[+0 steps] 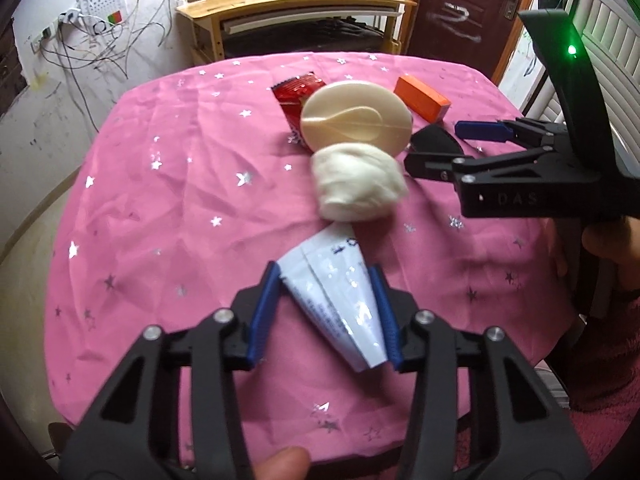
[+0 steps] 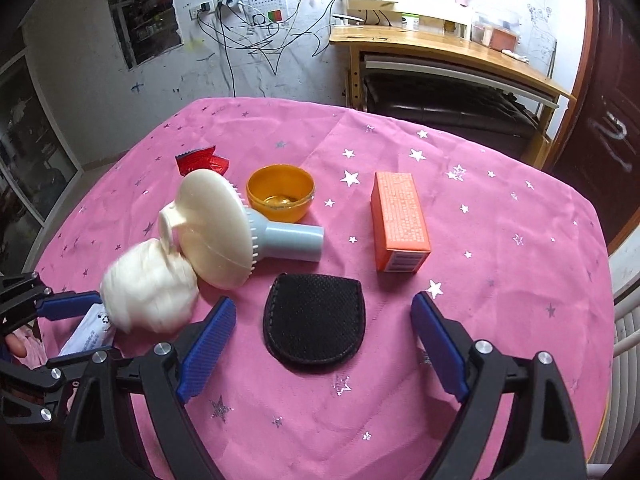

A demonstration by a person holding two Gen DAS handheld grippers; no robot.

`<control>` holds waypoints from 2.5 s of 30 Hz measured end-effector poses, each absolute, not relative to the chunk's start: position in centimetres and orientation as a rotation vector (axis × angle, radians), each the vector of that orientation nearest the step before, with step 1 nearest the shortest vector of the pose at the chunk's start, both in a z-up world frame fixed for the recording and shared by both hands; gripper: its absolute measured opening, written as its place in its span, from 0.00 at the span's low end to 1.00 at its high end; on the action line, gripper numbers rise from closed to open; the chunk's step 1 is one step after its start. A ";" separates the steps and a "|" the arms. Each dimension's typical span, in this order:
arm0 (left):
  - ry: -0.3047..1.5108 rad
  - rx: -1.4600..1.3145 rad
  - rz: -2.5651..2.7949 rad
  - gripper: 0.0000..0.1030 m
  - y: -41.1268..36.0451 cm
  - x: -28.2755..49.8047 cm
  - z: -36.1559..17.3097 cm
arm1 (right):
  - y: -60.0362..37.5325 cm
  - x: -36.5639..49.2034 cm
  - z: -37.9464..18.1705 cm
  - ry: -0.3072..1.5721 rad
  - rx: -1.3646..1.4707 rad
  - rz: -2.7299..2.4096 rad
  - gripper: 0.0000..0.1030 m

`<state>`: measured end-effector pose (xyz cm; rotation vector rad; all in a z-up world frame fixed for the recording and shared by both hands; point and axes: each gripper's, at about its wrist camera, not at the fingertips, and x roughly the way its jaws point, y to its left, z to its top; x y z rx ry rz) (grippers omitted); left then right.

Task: Collect trash
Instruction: 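Grasp the white tube packet with the left gripper while the right gripper grasps the black pad, then carry both items over the yellow bin and open both grippers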

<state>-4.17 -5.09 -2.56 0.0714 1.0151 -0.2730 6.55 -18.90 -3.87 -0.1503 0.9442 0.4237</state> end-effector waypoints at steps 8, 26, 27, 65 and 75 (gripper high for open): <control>1.014 0.056 -0.255 0.41 -3.5 -4.7 -2.3 | -18.5 5.9 -3.6 0.919 -0.178 0.427 0.38; 0.946 0.048 -0.205 0.41 -3.2 -5.1 0.8 | -24.7 2.0 0.6 0.769 -0.040 0.386 0.29; 0.944 0.051 -0.207 0.41 -3.4 -5.0 0.9 | -25.4 2.0 0.7 0.765 -0.029 0.375 0.29; 0.955 0.153 -0.595 0.41 -29.6 2.2 4.8 | -51.7 -1.0 -3.0 0.740 0.241 -0.135 0.30; 1.023 0.147 -0.686 0.41 -36.6 3.7 2.7 | -54.8 -0.9 -4.7 0.784 0.341 -0.157 0.42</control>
